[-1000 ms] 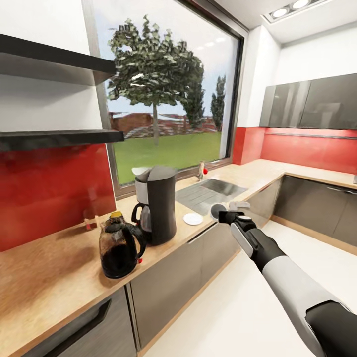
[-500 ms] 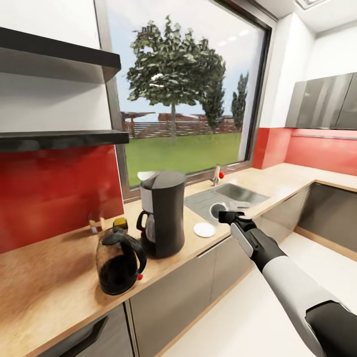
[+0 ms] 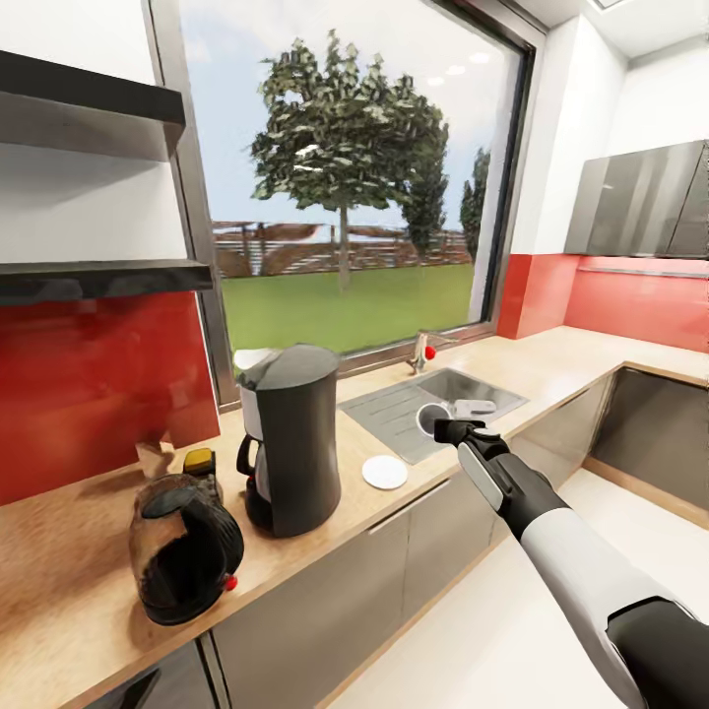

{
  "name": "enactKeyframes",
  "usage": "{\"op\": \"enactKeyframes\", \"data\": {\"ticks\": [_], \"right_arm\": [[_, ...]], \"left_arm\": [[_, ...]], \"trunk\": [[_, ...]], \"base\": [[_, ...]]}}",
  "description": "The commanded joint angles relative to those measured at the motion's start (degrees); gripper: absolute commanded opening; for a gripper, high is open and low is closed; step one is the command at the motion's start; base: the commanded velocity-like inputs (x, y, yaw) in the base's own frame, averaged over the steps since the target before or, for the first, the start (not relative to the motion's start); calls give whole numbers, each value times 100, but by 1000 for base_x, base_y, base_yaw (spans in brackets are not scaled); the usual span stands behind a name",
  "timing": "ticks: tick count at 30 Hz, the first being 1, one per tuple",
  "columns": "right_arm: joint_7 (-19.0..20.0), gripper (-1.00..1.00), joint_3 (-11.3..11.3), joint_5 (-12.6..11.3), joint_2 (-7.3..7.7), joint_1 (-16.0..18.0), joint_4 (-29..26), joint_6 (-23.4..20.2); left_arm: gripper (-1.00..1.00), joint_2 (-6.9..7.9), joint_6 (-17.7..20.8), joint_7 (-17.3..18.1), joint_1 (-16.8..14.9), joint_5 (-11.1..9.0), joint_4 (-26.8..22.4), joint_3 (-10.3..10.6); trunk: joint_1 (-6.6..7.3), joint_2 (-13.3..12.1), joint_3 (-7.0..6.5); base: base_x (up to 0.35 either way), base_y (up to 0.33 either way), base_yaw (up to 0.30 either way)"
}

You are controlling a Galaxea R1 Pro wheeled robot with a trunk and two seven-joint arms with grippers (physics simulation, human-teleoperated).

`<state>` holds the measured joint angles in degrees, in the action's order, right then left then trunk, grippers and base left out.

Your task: Set up a coffee station on the kitchen countertop: keep the coffee maker on the countertop, move the bottle of coffee from the kitchen shelf to the counter next to the coffee maker, place a paper coffee filter on top of the coffee maker, put the saucer next to the coffee maker with the coffee cup on the saucer, and place the electric kettle next to the coffee maker.

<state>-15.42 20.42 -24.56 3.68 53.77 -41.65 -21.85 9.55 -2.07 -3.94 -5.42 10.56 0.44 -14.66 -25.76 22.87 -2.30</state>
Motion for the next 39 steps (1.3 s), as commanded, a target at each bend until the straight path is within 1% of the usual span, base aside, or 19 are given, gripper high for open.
{"op": "enactKeyframes", "data": {"ticks": [1, 5, 6, 10, 29, 36, 39], "right_arm": [[-48, -100, 39, -62, 10, 2, -10, -13], [-48, -100, 41, -62, 10, 2, -10, -13], [-48, -100, 47, -58, 6, 3, -10, -13], [-48, -100, 53, -57, -1, 2, -10, -13], [-48, -100, 50, -57, -17, 3, -1, -13], [-48, -100, 58, -57, -25, 2, 0, -13], [-42, -100, 101, -34, -26, 3, 34, -49]], "left_arm": [[100, -3, -22, -20, -3, 60, 9, -45], [100, -13, -22, -19, -3, 60, 9, -45], [100, -15, 89, -21, -3, 60, 12, -45], [100, -15, 187, -32, -3, 60, 10, -45], [100, -13, 224, -37, -3, 60, 0, -52], [100, -15, 224, -45, -3, 60, 0, -63], [100, -15, 229, -45, -3, 60, 6, -59]], "trunk": [[-2, 5, 3], [-2, 5, 3], [-2, 5, 3], [-2, 5, 3], [-2, 5, 3], [-2, 5, 3], [-2, 5, 3]], "base": [[9, -300, 0], [2, -301, 0], [-75, -301, 49], [-85, -301, 155], [-93, -301, 271], [62, -277, 279], [134, -67, 146]]}}
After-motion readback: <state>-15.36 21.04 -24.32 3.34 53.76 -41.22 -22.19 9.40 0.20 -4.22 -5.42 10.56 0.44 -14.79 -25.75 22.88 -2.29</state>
